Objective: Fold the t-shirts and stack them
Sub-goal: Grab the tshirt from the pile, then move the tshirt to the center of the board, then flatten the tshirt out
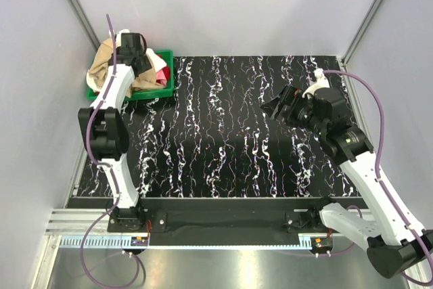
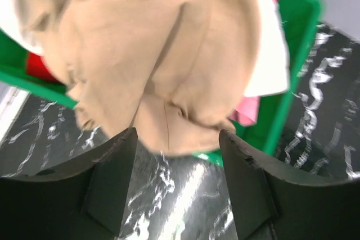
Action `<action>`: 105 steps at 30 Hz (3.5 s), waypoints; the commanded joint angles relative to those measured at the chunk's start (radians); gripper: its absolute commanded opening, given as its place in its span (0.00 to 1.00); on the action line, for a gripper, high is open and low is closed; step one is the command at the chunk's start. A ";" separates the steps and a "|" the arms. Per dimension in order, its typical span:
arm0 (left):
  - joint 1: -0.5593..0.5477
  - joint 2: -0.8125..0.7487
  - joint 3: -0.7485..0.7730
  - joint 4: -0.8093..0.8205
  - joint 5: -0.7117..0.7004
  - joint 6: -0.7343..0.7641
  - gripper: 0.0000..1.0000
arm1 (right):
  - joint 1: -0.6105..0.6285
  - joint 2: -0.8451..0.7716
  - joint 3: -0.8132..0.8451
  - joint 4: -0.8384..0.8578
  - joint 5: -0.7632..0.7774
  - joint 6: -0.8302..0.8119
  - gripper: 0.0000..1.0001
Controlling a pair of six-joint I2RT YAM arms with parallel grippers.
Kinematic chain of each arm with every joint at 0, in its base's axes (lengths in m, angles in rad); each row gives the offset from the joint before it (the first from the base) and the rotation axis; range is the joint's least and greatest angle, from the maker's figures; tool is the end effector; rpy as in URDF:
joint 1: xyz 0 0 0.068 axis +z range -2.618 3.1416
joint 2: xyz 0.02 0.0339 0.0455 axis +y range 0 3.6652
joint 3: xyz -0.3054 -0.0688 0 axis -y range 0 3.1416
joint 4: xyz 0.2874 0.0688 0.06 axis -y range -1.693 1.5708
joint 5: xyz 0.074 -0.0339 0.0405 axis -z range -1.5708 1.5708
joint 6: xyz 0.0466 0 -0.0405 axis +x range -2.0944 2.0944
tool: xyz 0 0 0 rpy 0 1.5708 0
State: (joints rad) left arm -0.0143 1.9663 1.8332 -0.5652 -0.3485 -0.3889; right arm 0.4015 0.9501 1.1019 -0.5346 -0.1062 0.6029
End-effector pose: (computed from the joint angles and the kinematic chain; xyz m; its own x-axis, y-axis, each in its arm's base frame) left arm 0.5209 0.0085 0.3409 -0.5008 -0.3493 -0.7920 -0.4733 0.8766 -0.0873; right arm 0.2089 0.0941 0.4198 -0.5549 0.3770 -0.7416 -0.1997 0.8050 0.5586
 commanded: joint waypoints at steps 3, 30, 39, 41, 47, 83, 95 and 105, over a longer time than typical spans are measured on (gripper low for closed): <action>0.068 0.106 0.179 0.024 0.030 -0.012 0.65 | 0.000 -0.054 -0.019 0.048 -0.023 -0.045 1.00; -0.094 -0.279 0.399 0.162 0.175 0.219 0.00 | -0.001 -0.056 -0.030 0.044 0.065 -0.022 1.00; -0.179 -0.592 0.306 0.179 0.463 0.010 0.00 | 0.000 -0.068 -0.033 0.042 0.141 -0.038 1.00; -0.184 -0.674 0.149 0.185 0.532 -0.019 0.00 | 0.000 -0.068 -0.049 0.042 0.146 -0.028 1.00; -0.194 -0.920 -0.434 0.209 0.626 -0.163 0.00 | -0.001 -0.068 -0.150 0.041 0.116 0.035 1.00; -0.202 -0.951 -0.989 0.151 0.715 -0.211 0.00 | 0.175 0.818 -0.036 0.495 -0.118 0.153 0.69; -0.202 -0.890 -0.905 0.134 0.707 -0.202 0.00 | 0.174 0.961 0.102 0.524 0.031 0.111 0.16; -0.204 -0.702 -0.344 -0.107 0.659 -0.123 0.00 | -0.056 0.670 0.337 0.219 0.178 -0.017 0.00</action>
State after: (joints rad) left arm -0.2134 1.2789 1.3796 -0.6209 0.2913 -0.5346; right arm 0.4248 1.8023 1.3567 -0.2115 -0.0338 0.6525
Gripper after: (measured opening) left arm 0.008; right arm 0.022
